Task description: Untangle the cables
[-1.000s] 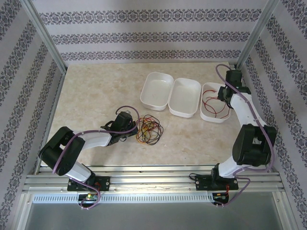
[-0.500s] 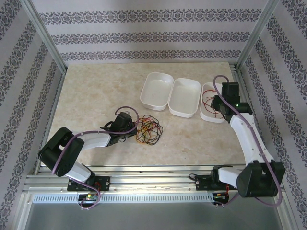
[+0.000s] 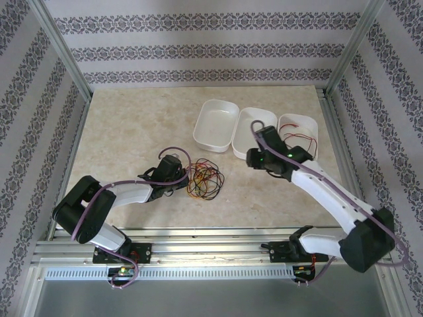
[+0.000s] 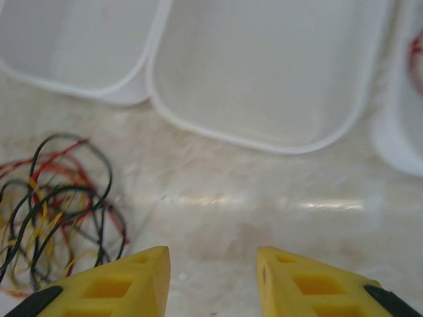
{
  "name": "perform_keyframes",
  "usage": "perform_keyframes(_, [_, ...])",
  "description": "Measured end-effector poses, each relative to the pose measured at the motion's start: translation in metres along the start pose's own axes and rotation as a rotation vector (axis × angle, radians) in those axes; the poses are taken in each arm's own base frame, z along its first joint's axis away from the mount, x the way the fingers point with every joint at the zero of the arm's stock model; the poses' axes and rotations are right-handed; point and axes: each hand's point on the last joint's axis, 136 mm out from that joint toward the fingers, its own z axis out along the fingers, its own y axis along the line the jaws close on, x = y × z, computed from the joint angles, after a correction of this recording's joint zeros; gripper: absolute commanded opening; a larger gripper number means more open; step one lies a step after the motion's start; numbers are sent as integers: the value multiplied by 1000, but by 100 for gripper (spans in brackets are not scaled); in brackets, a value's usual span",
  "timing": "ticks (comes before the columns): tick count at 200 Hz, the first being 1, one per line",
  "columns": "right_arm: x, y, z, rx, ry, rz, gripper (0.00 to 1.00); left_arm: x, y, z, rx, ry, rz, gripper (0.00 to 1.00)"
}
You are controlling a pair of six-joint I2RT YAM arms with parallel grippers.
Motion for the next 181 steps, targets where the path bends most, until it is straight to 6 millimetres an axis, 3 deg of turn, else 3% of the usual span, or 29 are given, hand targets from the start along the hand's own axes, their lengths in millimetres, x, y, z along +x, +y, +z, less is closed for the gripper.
perform_keyframes(34, [20, 47, 23, -46, 102, -88, 35, 0, 0, 0, 1, 1, 0, 0])
perform_keyframes(59, [21, 82, 27, -106, 124, -126, 35, 1, -1, 0, 5, 5, 0, 0])
perform_keyframes(103, [19, 136, 38, -233, 160, -159, 25, 2, -7, -2, 35, 15, 0, 0])
perform_keyframes(144, [24, 162, 65, -297, 232, -155, 22, -1, -18, -2, 86, 13, 3, 0])
perform_keyframes(181, [31, 169, 84, -338, 296, -108, 20, -1, -23, -3, 112, 14, 3, 0])
